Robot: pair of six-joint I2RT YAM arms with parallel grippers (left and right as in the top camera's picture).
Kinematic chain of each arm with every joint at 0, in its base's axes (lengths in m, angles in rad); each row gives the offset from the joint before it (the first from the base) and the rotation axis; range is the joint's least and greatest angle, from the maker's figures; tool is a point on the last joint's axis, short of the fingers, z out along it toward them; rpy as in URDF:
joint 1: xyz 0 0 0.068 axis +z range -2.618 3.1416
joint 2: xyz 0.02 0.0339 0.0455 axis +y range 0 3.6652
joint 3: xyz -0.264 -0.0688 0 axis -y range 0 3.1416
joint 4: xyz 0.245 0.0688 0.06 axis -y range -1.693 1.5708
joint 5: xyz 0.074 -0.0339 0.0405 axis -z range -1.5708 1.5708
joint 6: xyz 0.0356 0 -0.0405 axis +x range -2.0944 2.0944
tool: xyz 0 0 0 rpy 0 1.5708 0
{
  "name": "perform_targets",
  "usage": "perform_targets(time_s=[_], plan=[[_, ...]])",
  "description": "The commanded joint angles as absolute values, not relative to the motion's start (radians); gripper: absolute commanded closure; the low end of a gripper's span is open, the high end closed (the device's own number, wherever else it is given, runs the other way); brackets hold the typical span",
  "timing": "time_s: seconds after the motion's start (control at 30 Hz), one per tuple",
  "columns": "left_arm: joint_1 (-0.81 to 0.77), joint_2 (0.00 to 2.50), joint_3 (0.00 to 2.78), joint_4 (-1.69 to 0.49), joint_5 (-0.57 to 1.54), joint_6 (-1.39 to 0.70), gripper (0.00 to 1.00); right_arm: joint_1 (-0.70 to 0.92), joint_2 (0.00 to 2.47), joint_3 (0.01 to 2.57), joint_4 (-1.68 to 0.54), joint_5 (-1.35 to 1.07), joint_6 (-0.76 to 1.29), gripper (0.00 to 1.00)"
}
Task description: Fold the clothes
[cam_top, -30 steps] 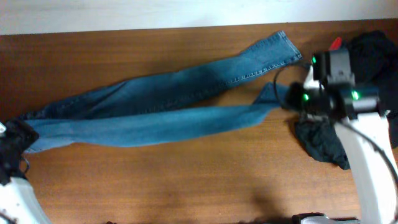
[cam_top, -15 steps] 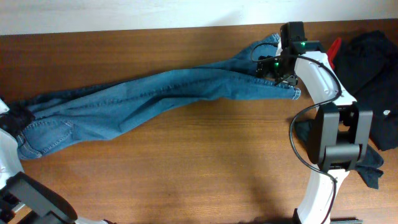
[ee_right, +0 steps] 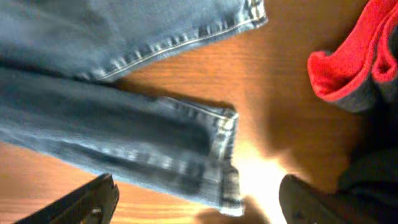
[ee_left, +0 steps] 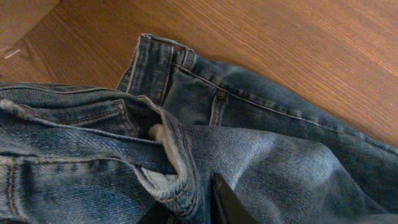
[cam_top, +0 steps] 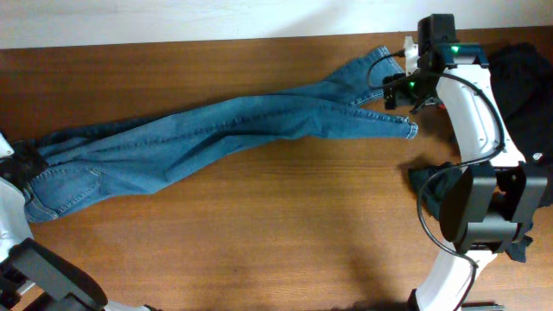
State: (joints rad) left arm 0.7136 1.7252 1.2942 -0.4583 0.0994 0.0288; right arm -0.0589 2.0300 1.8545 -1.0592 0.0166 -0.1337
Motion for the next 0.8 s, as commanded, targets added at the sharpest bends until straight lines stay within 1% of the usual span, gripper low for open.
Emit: perform_targets(time_s=[0.0,0.03,0.1,0.17,0.27,0.37,0.43,0.47,0.6,0.63,0.67,0.73,0.77], plan=[[0.713,1.718,1.316,-0.448,0.078,0.062,0.84,-0.046,2.018,1.844,-1.065,-0.153,-0.461,0.12],[0.713,1.718,1.316,-0.448,0.079,0.062,0.84,-0.038,2.018,1.844,-1.049,-0.168,-0.482,0.12],[0.713,1.718,1.316,-0.449,0.079,0.062,0.84,-0.014,2.018,1.844,-1.042,-0.266,-0.602,0.11],[0.713,1.718,1.316,-0.45,0.079,0.062,0.84,0.019,2.022,1.844,-1.04,-0.303,-0.695,0.11],[0.713,1.718,1.316,-0.45,0.079,0.062,0.84,0.067,2.056,1.844,-1.039,-0.303,-0.732,0.12],[0.713,1.718,1.316,-0.454,0.079,0.062,0.84,0.101,2.116,1.844,-1.04,-0.303,-0.787,0.18],[0.713,1.718,1.316,-0.457,0.079,0.062,0.84,0.118,2.148,1.844,-1.039,-0.281,-0.808,0.27],[0.713,1.718,1.316,-0.458,0.079,0.062,0.84,0.123,2.155,1.844,-1.04,-0.265,-0.807,0.29],[0.713,1.718,1.316,-0.457,0.079,0.062,0.84,0.122,2.174,1.844,-1.02,-0.243,-0.805,0.43],[0.713,1.718,1.316,-0.458,0.079,0.062,0.84,0.121,2.18,1.844,-1.005,-0.232,-0.804,0.53],[0.713,1.718,1.316,-0.457,0.079,0.062,0.84,0.121,2.18,1.844,-1.001,-0.231,-0.804,0.6],[0.713,1.718,1.316,-0.458,0.079,0.062,0.84,0.12,2.18,1.844,-0.999,-0.23,-0.804,0.82],[0.713,1.718,1.316,-0.458,0.079,0.062,0.84,0.12,2.18,1.844,-0.999,-0.221,-0.804,0.87]])
